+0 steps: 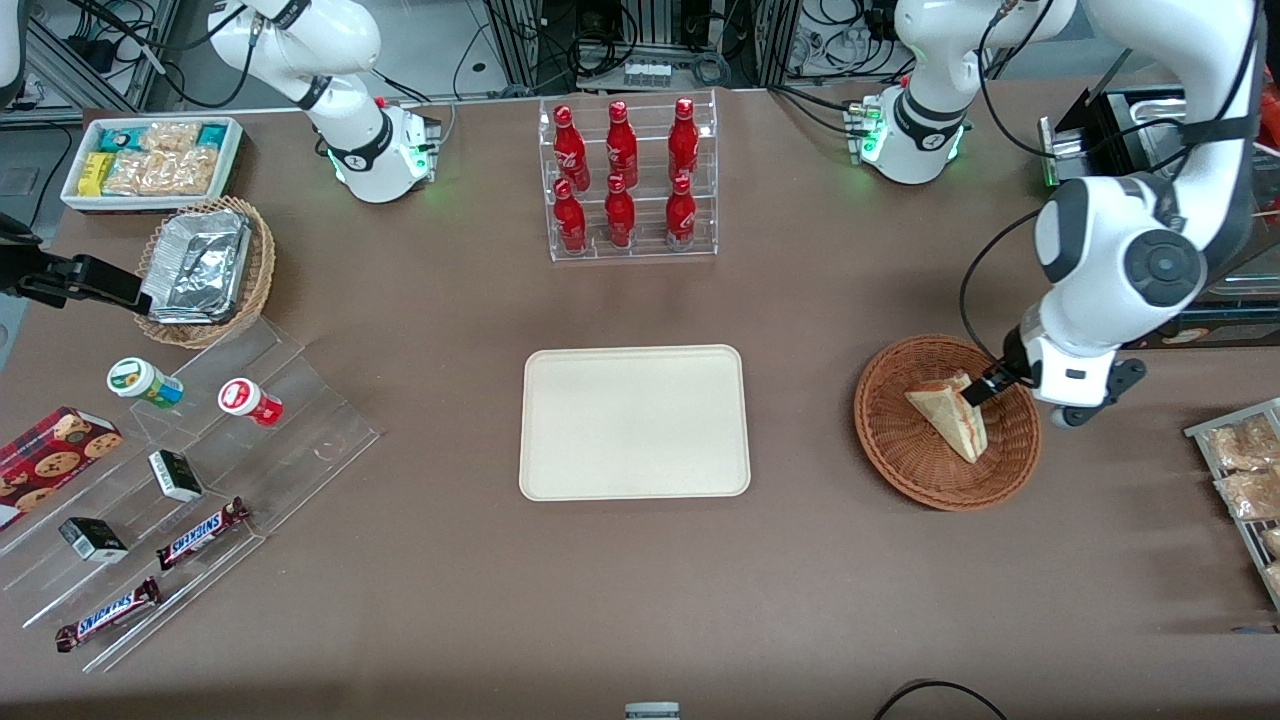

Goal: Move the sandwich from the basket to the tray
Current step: 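Lower the open left gripper over the wrapped sandwich in the basket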

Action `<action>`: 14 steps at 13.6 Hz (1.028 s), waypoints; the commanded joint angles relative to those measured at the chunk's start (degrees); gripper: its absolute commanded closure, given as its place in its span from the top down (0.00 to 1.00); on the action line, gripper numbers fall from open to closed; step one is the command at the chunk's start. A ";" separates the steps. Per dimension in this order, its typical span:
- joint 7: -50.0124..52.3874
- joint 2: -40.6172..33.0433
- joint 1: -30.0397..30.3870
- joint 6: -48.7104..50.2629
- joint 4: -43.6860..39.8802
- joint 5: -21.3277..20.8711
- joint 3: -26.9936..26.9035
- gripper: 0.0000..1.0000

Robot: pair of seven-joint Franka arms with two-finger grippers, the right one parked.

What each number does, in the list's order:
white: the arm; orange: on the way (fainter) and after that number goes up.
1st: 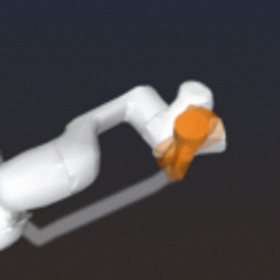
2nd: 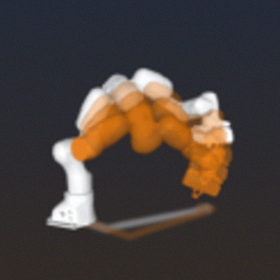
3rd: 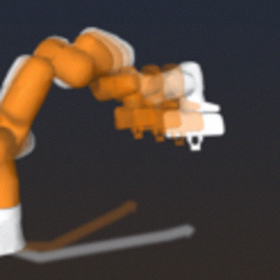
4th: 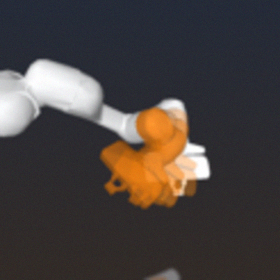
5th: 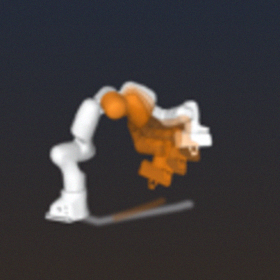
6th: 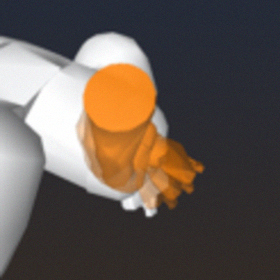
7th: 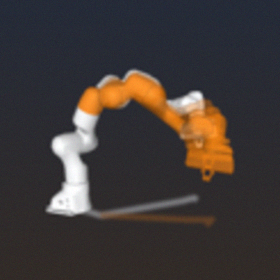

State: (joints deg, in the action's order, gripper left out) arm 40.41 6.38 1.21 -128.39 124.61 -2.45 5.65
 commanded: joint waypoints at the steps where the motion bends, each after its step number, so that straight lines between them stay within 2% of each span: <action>1: 3.00 -0.93 -1.47 -3.60 2.83 -0.19 -0.20 1.00; 10: 4.24 7.85 -2.08 -14.77 3.80 -1.68 -0.64 1.00; 11: 4.33 8.21 -2.08 -14.78 3.88 -2.99 -0.72 0.99; 12: 4.77 8.39 -2.08 -14.87 3.89 -3.61 -0.81 0.86; 13: 5.81 9.00 -2.08 -14.87 3.80 -3.79 -0.81 0.49; 14: 6.17 9.18 -2.08 -14.87 3.71 -3.97 -0.81 0.03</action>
State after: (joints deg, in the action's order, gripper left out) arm 44.35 15.39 -0.48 -142.31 128.16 -4.85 5.18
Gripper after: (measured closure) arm 0.167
